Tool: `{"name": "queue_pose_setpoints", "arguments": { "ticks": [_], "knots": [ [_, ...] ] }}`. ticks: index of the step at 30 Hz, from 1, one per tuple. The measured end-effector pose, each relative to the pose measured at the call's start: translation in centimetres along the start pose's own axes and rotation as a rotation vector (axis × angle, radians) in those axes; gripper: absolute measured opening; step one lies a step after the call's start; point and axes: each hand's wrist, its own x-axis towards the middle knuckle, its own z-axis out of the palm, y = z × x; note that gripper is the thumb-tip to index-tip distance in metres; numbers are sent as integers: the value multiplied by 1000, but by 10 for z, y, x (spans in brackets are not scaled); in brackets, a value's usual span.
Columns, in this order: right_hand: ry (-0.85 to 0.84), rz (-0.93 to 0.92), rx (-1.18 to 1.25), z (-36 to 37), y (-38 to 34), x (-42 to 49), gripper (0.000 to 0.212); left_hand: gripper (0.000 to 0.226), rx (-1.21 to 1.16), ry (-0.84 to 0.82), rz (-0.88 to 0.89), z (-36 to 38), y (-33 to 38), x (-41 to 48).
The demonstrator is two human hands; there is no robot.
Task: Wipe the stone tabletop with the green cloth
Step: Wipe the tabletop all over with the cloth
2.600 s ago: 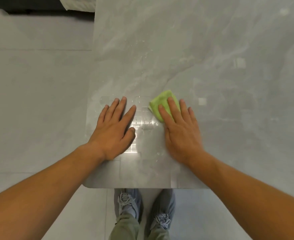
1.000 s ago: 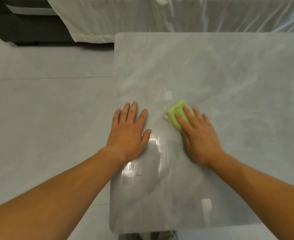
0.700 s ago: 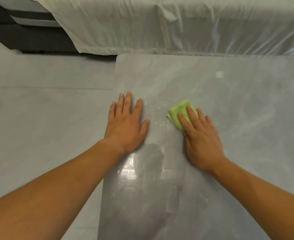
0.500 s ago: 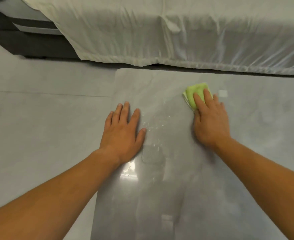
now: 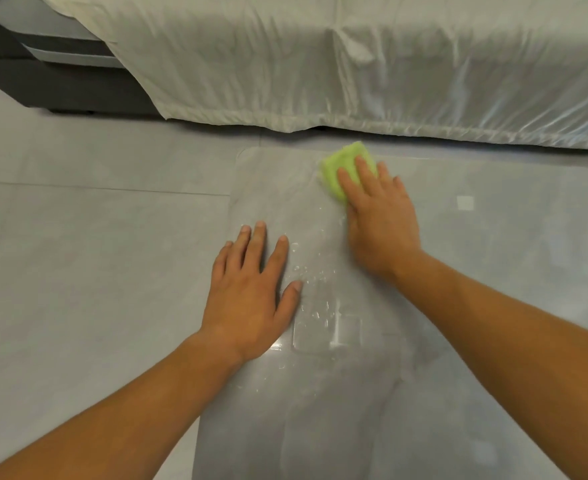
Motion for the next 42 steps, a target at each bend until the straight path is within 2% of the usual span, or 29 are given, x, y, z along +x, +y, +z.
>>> {"name": "queue_pose_setpoints", "arguments": {
  "ticks": [2, 4, 8, 9, 14, 15, 19, 21, 25, 26, 29, 31, 34, 36, 37, 39, 41, 42],
  "knots": [
    [-66, -223, -1, 5, -4, -24, 64, 69, -4, -9, 7, 0, -1, -1],
    [-83, -277, 9, 1, 9, -22, 59, 69, -2, -17, 20, 0, -4, -1],
    [-17, 53, 57, -1, 5, 10, 54, 71, 2, -11, 41, 4, -7, -1],
    [-6, 67, 44, 2, -4, 6, 56, 72, -4, -10, 40, 4, -7, -1],
    [-112, -297, -3, 2, 4, -44, 58, 77, -51, -23, 44, 2, -9, -2],
    [-106, -286, -14, -1, 14, -39, 57, 77, -57, -29, 51, 0, -10, -2],
    [-25, 52, 58, -4, 7, -20, 57, 74, -79, -30, 68, -3, -12, -7],
    [20, 26, 55, 5, -16, -44, 59, 72, -91, -8, 66, -3, -8, -18],
    [-85, -231, 35, 12, -12, -96, 58, 69, -114, -36, 97, 6, -2, -47],
    [-67, -214, 34, 10, -4, -90, 57, 70, -104, -51, 103, 8, -2, -50],
    [8, 35, 82, 6, -1, -67, 56, 71, -108, -59, 92, 9, -3, -49],
    [43, 87, 94, 11, -20, -77, 59, 70, -131, -42, 82, 7, -3, -47],
    [-4, -116, 66, 21, -32, -129, 65, 68, -144, -53, 88, 7, -3, -48],
    [-43, -220, 52, 19, -19, -143, 61, 68, -150, -64, 87, 7, -5, -49],
    [-33, -212, 40, 16, -10, -138, 59, 68, -149, -63, 89, 6, -5, -49],
    [5, -60, 53, 11, -1, -118, 58, 68, -144, -63, 95, 7, -4, -49],
    [33, 99, 97, 10, -13, -112, 60, 69, -137, -70, 98, 8, -4, -50],
    [49, 122, 95, 13, -23, -120, 63, 69, -132, -76, 101, 9, -4, -51]
  ]
}}
